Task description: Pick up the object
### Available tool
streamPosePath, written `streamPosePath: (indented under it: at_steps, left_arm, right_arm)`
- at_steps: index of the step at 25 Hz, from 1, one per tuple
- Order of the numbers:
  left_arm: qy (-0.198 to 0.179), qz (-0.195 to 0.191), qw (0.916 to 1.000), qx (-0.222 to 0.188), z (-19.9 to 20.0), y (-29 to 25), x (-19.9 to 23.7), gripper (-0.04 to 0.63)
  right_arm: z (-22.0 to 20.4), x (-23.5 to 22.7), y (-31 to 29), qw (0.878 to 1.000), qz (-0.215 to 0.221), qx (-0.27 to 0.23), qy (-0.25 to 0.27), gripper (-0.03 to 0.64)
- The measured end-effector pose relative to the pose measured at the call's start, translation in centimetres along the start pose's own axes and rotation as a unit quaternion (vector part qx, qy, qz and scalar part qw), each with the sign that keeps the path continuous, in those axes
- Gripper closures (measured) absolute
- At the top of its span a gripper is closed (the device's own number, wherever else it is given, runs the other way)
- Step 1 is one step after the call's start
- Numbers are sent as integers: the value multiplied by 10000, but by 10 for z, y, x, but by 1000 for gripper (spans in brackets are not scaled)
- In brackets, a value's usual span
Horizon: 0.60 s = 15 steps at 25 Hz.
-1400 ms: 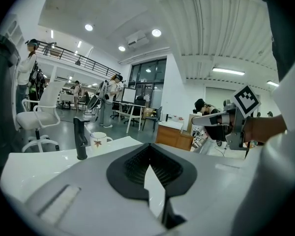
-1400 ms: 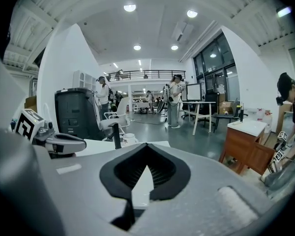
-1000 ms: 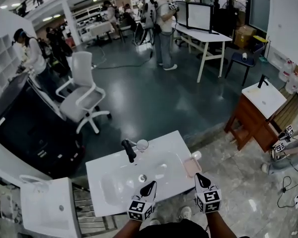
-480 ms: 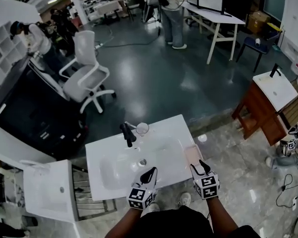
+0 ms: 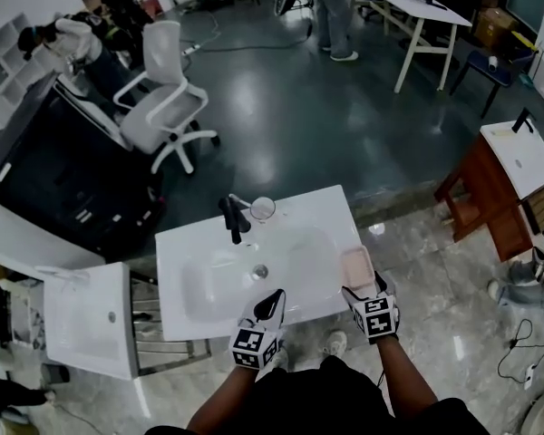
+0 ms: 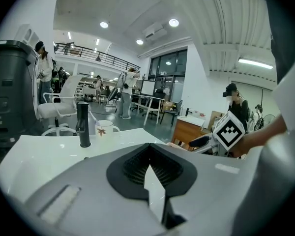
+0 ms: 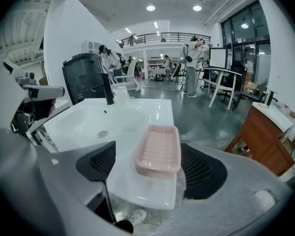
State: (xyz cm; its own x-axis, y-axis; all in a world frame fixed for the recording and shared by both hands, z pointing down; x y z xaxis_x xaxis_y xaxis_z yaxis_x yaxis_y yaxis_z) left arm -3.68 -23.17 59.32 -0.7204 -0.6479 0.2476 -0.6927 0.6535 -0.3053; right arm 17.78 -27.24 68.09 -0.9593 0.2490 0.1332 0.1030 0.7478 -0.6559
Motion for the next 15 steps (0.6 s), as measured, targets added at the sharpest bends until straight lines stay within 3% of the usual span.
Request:
streamPosePath:
  at_steps: [7, 15]
  left_arm:
    - [52, 173, 9998, 47, -3, 4, 3, 577]
    - [172, 315, 9993, 64, -10, 8, 7, 577]
  right_arm:
    - [-20, -5, -31, 9992, -24, 396, 78, 153]
    - [-29, -7, -52, 9986, 67, 500, 176, 153]
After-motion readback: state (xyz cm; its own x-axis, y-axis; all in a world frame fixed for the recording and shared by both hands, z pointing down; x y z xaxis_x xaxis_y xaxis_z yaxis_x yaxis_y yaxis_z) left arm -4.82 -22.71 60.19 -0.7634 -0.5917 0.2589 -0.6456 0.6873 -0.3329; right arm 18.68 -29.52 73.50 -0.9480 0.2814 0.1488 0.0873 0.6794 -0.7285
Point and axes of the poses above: the fingertips, and each gripper's own axes: y backward along the fingers, x to its left, z out of its top, the point moved 2 cm from there along y, backward along the fingers, and after that the axes turned 14 degrees about -z, right-handed, at the moved point
